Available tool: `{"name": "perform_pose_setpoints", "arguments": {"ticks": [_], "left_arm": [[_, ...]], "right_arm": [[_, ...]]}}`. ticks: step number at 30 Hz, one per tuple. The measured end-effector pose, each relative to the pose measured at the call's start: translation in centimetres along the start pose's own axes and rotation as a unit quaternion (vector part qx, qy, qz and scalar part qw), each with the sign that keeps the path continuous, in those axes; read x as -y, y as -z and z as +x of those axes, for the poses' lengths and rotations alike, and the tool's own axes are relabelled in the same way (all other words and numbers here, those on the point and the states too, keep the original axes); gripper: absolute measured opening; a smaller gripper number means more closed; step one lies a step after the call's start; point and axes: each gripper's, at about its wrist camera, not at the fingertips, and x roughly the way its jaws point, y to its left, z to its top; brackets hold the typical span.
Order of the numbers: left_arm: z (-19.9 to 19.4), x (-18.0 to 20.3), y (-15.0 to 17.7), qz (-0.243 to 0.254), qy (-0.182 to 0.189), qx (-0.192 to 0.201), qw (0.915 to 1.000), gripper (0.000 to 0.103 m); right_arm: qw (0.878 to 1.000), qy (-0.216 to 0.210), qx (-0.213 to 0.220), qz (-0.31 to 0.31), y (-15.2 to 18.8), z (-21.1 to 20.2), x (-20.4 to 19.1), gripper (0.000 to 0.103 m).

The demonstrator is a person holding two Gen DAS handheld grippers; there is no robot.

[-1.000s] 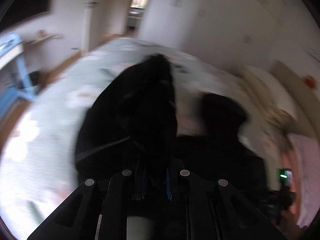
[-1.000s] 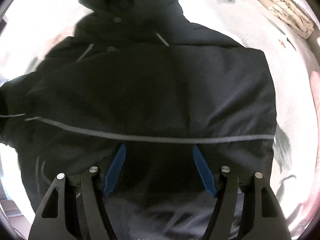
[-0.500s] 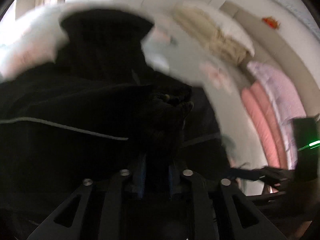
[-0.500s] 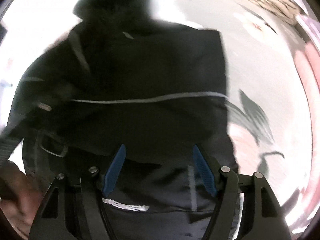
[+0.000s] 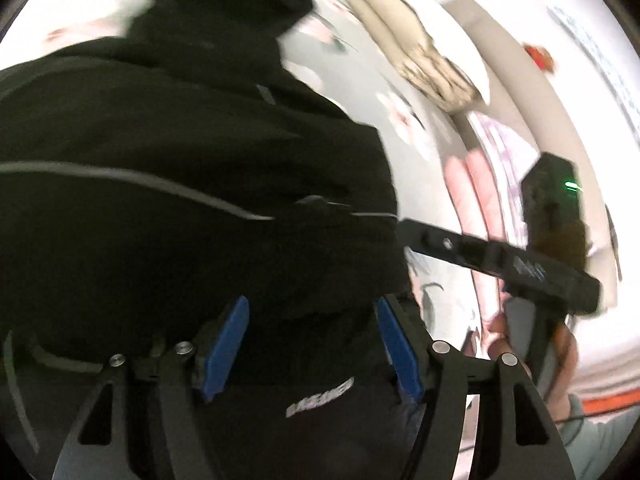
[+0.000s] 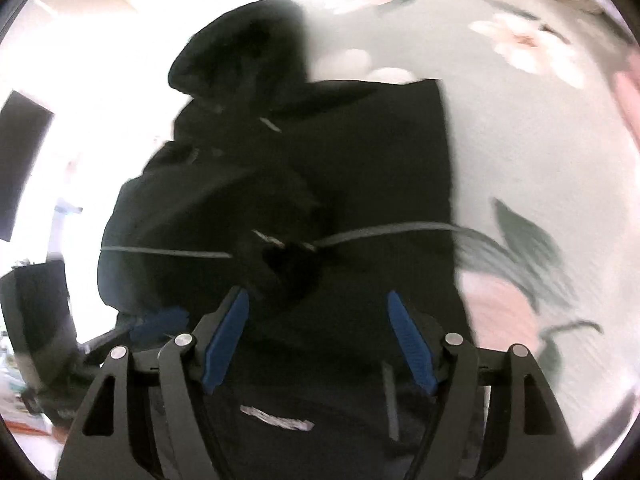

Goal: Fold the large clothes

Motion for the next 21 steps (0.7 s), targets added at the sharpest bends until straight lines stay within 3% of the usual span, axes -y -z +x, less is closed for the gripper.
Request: {"name": "perform_pose_setpoints", "arguments": {"ticks": [6, 9, 13, 17, 21], "left_arm": [[-5.5, -4.6, 0.5, -0.072, -0.056, 0.061, 0.9940, 0.069], [-8.2, -5.8, -0.3, -0.083, -0.077, 0.098, 0.9887, 0.069], [-10.0, -6.4, -2.4, -0.056, -0.149, 0.128, 0.9788, 0.069], [-8.5, -8.7, -4.0, -0.052, -0.200, 0.097, 0.9736, 0.069], [-3.3, -11.5, -4.3, -0.061, -0.246, 0.041, 0.9665, 0.068]], "right_arm": [[0.996, -0.066, -0.053, 0.031, -2.0, 6.2, -0.8, 0.073], [0.994, -0.073, -0.070, 0.036, -2.1, 7.9, -1.3, 0.027], [0.999, -0.034, -0.006, -0.012, -2.0, 3.1, -2.9, 0.024], [0.998, 0.007, 0.054, -0.019, -2.4, -3.1, -0.8, 0.024], [0.999, 0.030, 0.015, 0.019, -2.6, -0.7, 3.6, 0.024]]}}
